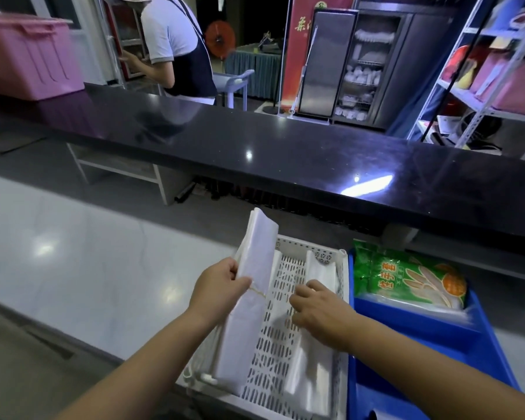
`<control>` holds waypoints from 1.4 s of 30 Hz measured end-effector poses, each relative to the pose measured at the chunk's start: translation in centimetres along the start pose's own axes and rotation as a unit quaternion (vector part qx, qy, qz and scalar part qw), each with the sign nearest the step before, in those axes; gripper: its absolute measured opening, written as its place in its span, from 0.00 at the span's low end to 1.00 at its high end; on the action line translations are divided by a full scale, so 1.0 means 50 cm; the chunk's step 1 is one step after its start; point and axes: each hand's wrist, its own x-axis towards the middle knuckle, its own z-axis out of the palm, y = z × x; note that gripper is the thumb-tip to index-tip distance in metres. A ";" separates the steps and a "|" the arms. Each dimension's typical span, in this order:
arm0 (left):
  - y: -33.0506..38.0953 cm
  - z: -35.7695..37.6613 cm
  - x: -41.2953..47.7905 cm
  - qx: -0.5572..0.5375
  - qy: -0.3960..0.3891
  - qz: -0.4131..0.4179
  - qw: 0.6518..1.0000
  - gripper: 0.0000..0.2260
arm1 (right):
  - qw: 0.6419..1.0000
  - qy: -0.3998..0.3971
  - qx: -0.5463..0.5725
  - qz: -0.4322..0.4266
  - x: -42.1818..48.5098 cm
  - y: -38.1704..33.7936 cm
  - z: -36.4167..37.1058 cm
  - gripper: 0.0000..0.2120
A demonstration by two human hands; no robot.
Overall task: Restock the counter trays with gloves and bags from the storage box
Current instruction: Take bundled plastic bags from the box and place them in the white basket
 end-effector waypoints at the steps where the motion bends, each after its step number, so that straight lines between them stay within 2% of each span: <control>1: 0.004 0.012 -0.002 0.025 -0.005 0.005 1.000 0.07 | 1.000 0.016 0.002 0.005 -0.009 0.005 -0.001 0.05; 5: 0.028 0.060 -0.011 0.123 -0.014 0.039 0.991 0.08 | 0.999 0.032 0.010 0.026 -0.045 0.023 -0.006 0.05; 10: 0.053 0.119 -0.030 0.261 -0.031 0.133 0.956 0.03 | 0.998 0.026 0.020 0.049 -0.076 0.024 -0.008 0.06; 14: 0.051 0.162 -0.044 0.243 -0.123 0.114 0.955 0.14 | 0.997 0.044 0.005 0.060 -0.085 0.021 -0.006 0.06; 17: 0.032 0.175 -0.045 0.230 -0.175 0.151 0.945 0.18 | 0.997 0.053 -0.016 0.062 -0.092 0.022 -0.005 0.08; 20: 0.008 0.187 -0.047 0.285 -0.212 0.260 0.898 0.21 | 0.995 0.068 -0.028 0.067 -0.096 0.023 -0.010 0.10; 23: -0.007 0.206 -0.060 0.343 -0.270 0.308 0.846 0.28 | 0.995 0.077 -0.019 0.058 -0.097 0.025 -0.011 0.08; 25: -0.017 0.213 -0.063 0.366 -0.272 0.315 0.833 0.30 | 0.996 0.075 -0.016 0.050 -0.095 0.027 -0.010 0.06; 32: -0.048 0.168 -0.021 0.405 -0.270 0.302 0.819 0.30 | 0.997 0.069 -0.015 0.030 -0.077 0.029 0.002 0.05; 35: -0.048 0.156 -0.024 0.389 -0.284 0.277 0.832 0.27 | 0.996 0.082 0.009 0.024 -0.062 0.024 0.008 0.05; 37: -0.032 0.157 -0.031 0.300 -0.255 0.246 0.886 0.17 | 0.996 0.085 0.022 0.030 -0.054 0.017 0.011 0.08; 39: -0.010 0.163 -0.036 0.156 -0.204 0.158 0.953 0.11 | 0.993 0.093 0.037 0.056 -0.054 0.017 0.013 0.17; 40: 0.000 0.167 -0.040 0.077 -0.198 0.093 0.973 0.10 | 0.991 0.096 0.047 0.075 -0.059 0.021 0.012 0.20; 42: 0.013 0.181 -0.051 -0.030 -0.213 -0.020 0.976 0.11 | 0.987 0.097 0.056 0.118 -0.073 0.032 0.010 0.23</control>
